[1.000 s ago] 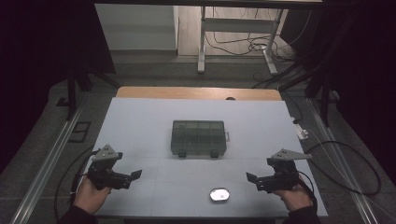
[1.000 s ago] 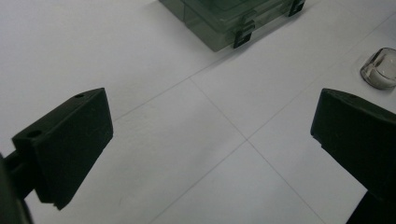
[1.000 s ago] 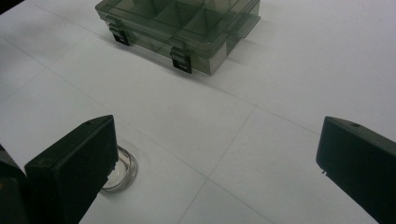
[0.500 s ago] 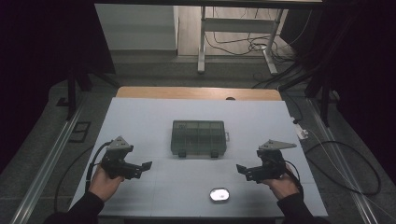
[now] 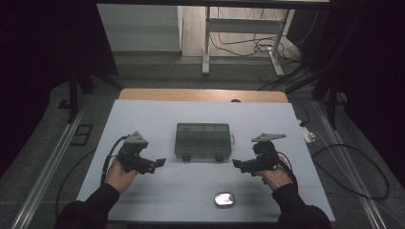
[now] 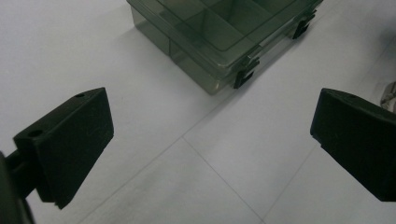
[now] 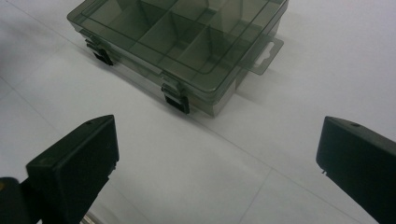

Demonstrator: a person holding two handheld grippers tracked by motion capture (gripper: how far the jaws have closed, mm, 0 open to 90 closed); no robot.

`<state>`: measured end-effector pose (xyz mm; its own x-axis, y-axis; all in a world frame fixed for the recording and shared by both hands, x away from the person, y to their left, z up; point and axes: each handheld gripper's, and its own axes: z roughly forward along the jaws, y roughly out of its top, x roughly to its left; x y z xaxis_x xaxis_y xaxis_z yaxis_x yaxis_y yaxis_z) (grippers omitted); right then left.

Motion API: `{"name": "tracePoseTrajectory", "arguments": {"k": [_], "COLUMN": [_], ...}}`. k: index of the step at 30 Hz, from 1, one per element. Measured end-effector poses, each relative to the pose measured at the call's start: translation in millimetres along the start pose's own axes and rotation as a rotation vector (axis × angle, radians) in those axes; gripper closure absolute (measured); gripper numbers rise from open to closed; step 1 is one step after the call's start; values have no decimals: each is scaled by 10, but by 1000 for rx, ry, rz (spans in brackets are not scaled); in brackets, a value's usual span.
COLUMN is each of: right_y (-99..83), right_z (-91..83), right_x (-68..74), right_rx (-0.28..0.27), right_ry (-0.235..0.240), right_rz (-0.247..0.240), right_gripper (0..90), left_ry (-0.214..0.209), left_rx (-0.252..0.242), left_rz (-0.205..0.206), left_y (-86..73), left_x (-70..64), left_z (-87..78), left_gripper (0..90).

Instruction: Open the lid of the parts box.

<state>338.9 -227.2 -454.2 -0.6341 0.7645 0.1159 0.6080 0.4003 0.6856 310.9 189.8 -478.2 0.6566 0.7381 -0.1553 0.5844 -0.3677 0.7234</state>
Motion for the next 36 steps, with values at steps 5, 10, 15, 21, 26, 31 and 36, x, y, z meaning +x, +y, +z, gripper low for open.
{"name": "tracePoseTrajectory", "arguments": {"k": [5, 10, 15, 21, 26, 31, 36], "right_y": [29, 77, 134, 194, 170, 108, 51], "right_z": [69, 149, 201, 326, 414, 461, 515], "right_x": [-4, -14, -22, 12, 31, 28, -4], "right_rx": [22, 35, 50, 89, 113, 125, 144], "right_ry": [3, -9, -12, -3, -7, -2, -3], "right_rz": [-21, -33, -27, -57, -87, -112, -125], "right_gripper": [0, 0, 0, 0, 47, 197, 421], "left_ry": [-5, -3, -8, -12, -28, -18, -16], "left_rx": [-7, 5, -7, -4, -20, -23, -23], "left_rz": [5, 8, -12, 6, 30, 31, 26], "left_y": [73, 181, 250, 313, 297, 262, 236], "left_x": [19, 32, 70, 60, 33, 35, 36], "left_z": [86, 205, 277, 409, 500, 543, 581], "left_gripper": [0, 0, 0, 0, 0, 0, 0]}}
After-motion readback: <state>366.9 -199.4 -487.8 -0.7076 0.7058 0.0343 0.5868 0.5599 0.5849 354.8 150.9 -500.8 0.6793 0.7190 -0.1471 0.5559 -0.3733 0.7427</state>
